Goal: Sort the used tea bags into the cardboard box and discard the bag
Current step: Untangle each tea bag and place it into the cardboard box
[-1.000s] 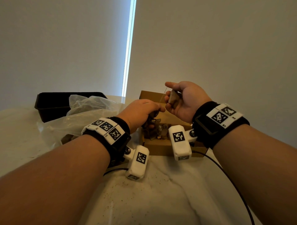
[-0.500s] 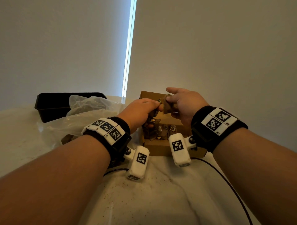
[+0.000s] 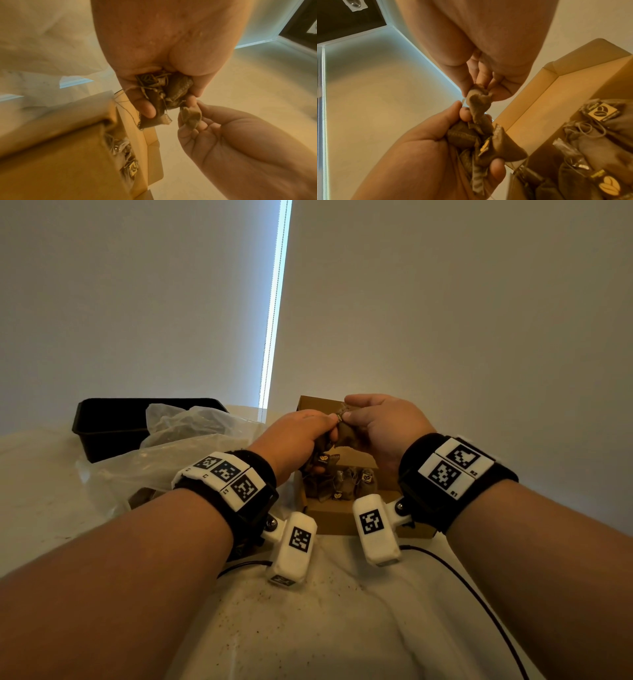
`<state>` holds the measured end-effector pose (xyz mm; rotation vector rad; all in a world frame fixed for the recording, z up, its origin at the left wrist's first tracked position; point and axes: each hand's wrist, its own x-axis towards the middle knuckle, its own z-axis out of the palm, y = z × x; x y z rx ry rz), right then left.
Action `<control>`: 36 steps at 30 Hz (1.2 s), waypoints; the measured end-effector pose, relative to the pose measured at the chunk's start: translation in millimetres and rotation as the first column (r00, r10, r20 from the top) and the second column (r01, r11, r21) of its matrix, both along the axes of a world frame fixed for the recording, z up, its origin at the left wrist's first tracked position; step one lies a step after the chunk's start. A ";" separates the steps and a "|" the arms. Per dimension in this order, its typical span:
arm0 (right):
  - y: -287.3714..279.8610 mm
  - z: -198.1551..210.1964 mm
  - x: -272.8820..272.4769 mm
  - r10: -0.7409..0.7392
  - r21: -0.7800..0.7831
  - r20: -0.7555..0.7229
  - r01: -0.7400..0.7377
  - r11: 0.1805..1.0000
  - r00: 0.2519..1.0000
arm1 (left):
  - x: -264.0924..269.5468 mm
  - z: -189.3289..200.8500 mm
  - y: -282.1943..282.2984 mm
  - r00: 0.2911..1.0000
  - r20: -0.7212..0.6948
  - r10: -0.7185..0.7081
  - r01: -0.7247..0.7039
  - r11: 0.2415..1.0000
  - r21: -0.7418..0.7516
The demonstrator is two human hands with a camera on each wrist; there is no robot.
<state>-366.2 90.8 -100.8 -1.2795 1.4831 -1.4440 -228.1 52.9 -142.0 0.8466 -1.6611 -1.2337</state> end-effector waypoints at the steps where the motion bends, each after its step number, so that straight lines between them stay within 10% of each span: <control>1: -0.1 0.0 -0.5 -0.011 0.001 -0.010 0.011 1.000 1.000 | 0.0 0.1 0.3 1.000 0.001 -0.004 0.004 1.000 -0.003; 16: 6.4 -1.7 -9.7 0.014 0.055 0.114 -0.020 0.998 0.993 | 2.1 9.2 4.2 0.987 0.037 0.157 -0.155 0.987 -0.041; 19: -5.4 -4.9 -16.0 -0.084 0.191 -0.169 0.116 0.975 0.982 | 6.2 5.1 -4.9 0.928 -0.089 0.361 -0.365 0.930 -0.037; 25: -13.7 -13.5 -0.6 0.127 0.612 -0.124 -0.025 0.791 0.984 | 2.2 -11.0 -12.3 0.892 0.363 0.268 -0.265 0.962 -0.057; 36: -31.3 -42.8 7.1 0.148 0.500 -0.287 0.016 0.866 0.946 | 0.3 -14.7 -23.7 0.834 0.467 0.294 -0.277 0.955 -0.107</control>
